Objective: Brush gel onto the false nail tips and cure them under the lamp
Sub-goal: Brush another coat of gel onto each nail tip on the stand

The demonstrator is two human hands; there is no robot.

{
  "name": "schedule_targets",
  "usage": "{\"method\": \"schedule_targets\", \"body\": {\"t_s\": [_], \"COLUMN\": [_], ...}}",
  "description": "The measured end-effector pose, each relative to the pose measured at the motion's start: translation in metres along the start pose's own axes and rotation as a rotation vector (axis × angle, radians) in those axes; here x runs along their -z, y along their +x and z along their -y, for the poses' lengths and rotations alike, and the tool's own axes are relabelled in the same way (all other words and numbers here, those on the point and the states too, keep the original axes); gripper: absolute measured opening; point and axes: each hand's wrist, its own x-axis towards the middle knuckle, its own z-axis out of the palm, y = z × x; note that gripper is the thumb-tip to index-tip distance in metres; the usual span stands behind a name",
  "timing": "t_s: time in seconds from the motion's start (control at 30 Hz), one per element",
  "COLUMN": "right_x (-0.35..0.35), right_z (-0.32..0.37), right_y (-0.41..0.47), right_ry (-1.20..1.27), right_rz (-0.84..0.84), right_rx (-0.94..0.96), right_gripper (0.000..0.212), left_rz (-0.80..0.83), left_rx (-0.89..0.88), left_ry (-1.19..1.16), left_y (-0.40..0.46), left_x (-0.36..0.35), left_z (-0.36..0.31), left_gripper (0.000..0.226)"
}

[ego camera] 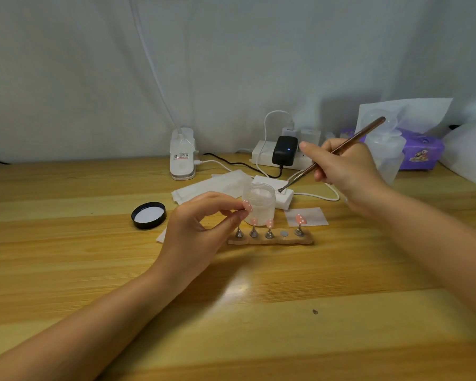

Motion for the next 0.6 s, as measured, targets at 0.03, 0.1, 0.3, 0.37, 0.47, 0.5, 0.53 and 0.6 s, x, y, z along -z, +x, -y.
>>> {"method": "schedule_targets", "body": {"t_s": [0.03,0.1,0.3,0.37,0.47,0.5,0.53,0.6], "right_x": [0.001,0.000,-0.011,-0.014,-0.019,-0.020,-0.021,-0.023], "right_z": [0.000,-0.001,-0.012,-0.015,-0.013,-0.013,-0.014,-0.015], "right_y": [-0.003,-0.013,-0.068,-0.077,-0.082,-0.083,-0.084,-0.084], "right_ry": [0.010,0.066,0.179,0.089,-0.024,-0.058,-0.084,-0.104], "right_rz": [-0.027,-0.081,0.007,0.082,0.064,0.050,0.035,0.007], "right_rx": [0.014,0.071,0.351,0.464,0.671,0.727,0.762,0.778], "right_gripper": [0.034,0.032,0.025,0.022,0.033,0.039,0.043,0.048], "left_rz": [0.000,0.000,0.021,0.031,0.032,0.033,0.033,0.032], "left_rx": [0.003,0.010,0.027,0.026,0.021,0.020,0.018,0.019], "left_ry": [0.002,0.006,0.028,0.029,0.036,0.041,0.046,0.052], "left_y": [0.000,0.000,-0.001,-0.001,-0.001,-0.001,-0.001,-0.001], "left_x": [0.000,0.001,0.000,0.000,0.000,0.000,-0.001,0.000], "left_z": [0.000,0.000,0.001,0.001,0.002,0.002,0.002,0.003], "left_gripper": [0.020,0.021,0.024,0.022,0.022,0.023,0.023,0.024]}}
